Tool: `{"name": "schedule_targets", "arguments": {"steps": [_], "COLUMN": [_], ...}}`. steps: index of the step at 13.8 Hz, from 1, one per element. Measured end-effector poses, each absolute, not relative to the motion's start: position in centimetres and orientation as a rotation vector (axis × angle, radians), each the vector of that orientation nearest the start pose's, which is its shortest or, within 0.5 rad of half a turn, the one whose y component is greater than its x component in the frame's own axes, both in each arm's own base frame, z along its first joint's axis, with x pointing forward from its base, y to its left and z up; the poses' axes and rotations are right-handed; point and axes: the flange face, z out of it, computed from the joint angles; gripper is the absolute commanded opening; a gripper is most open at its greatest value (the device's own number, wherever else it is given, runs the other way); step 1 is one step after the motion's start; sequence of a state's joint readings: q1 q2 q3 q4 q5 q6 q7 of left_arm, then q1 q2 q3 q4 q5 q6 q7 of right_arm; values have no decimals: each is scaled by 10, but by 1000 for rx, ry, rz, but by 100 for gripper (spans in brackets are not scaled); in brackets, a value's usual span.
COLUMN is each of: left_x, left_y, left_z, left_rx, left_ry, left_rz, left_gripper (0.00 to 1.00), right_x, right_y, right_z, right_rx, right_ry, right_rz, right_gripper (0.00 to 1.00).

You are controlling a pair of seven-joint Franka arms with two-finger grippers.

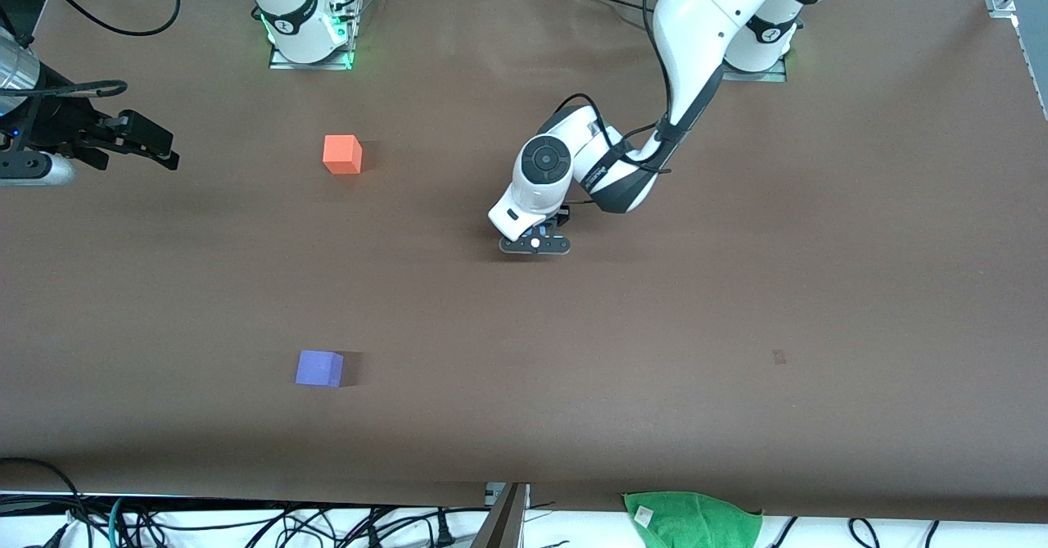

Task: Place blue block between orange and purple blocks
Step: 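Carry the light-blue cube with the left gripper toward the table middle, then release the cube at the middle and withdraw the left gripper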

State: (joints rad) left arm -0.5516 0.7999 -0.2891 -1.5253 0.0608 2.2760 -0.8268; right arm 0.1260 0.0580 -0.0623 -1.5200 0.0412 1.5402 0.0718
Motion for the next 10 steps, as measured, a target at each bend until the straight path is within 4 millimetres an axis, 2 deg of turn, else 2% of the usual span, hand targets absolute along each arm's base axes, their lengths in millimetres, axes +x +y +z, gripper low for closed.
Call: {"name": "schedule_targets", "arguments": {"steps": [3,5,6,7,9,10], "left_x": [501,510,515,522,540,548], "left_y": [-508,-505,-501,-491,-453,-429], "left_z": [209,238,265,302,376,406], "left_rx": [-3245,-3236,-3222,-3207,-3185,-3164], "left_ry": [-72,-143,-188,-232,-317,-364], "left_rz": [184,172,164,147,102,93], "left_gripper": [100,100,100,100,100,100], "right_x": [564,563,563,563,563,564], "right_y": [42,41,41,41,42,41], "right_z": [610,610,610,610,611,612], "right_rx": [-3107,-3107,-3107,-3107,-3107,-3107], "right_ry": [19,24,24,23,22,23], "right_rz": [117,124,125,125,117,106], "right_gripper": [99,99,99,99,99,99]}}
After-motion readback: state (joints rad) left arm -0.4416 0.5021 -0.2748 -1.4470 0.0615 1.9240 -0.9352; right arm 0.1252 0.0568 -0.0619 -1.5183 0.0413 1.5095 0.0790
